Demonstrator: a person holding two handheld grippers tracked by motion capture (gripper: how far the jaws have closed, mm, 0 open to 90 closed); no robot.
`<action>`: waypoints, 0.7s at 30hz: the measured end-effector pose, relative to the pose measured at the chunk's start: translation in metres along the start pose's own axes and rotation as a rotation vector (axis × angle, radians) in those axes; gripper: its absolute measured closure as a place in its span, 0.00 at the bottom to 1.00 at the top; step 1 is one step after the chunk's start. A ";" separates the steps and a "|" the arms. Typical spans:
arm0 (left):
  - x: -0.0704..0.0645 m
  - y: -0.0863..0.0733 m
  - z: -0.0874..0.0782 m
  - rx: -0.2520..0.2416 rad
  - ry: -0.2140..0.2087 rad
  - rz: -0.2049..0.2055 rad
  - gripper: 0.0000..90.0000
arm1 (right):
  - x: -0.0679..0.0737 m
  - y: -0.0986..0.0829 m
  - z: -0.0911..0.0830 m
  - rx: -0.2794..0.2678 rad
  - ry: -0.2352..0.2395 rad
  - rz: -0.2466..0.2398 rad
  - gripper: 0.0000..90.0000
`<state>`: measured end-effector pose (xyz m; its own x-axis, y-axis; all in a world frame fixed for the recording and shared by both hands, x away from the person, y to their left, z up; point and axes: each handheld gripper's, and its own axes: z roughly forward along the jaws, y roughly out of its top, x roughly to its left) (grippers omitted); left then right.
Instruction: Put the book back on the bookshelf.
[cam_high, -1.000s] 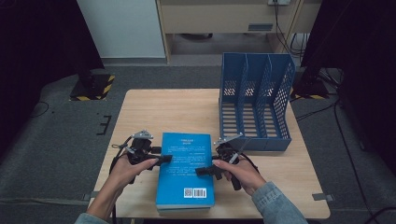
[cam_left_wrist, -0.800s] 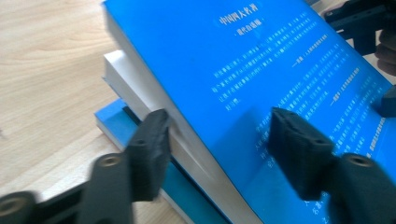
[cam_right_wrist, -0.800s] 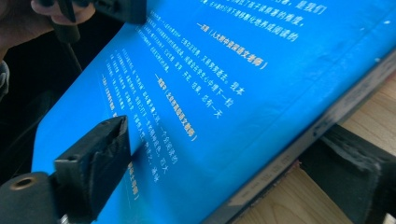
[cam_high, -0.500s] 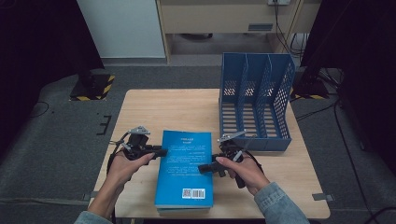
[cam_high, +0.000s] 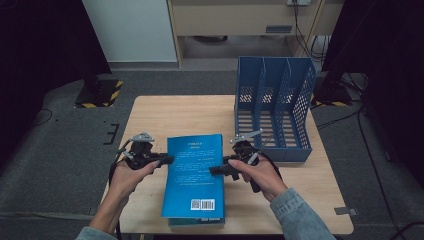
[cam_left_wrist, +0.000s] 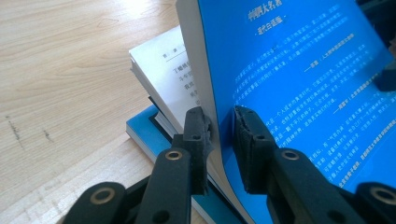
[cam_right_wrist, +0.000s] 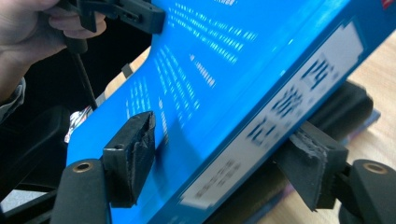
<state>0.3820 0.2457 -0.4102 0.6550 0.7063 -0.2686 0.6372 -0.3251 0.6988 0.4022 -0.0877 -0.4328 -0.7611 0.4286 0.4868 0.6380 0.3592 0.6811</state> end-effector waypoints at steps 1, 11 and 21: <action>-0.001 0.001 -0.001 0.001 0.002 0.005 0.84 | 0.000 0.003 0.000 -0.004 -0.001 -0.003 0.35; -0.002 0.011 -0.010 -0.008 0.049 0.030 0.85 | 0.003 0.029 0.001 0.001 0.006 -0.007 0.44; -0.003 0.023 -0.016 -0.015 0.072 0.056 0.85 | 0.007 0.047 -0.003 0.026 -0.031 -0.042 0.44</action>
<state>0.3879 0.2461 -0.3826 0.6584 0.7306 -0.1808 0.5935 -0.3562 0.7217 0.4266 -0.0703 -0.3956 -0.7838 0.4377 0.4405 0.6084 0.3991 0.6860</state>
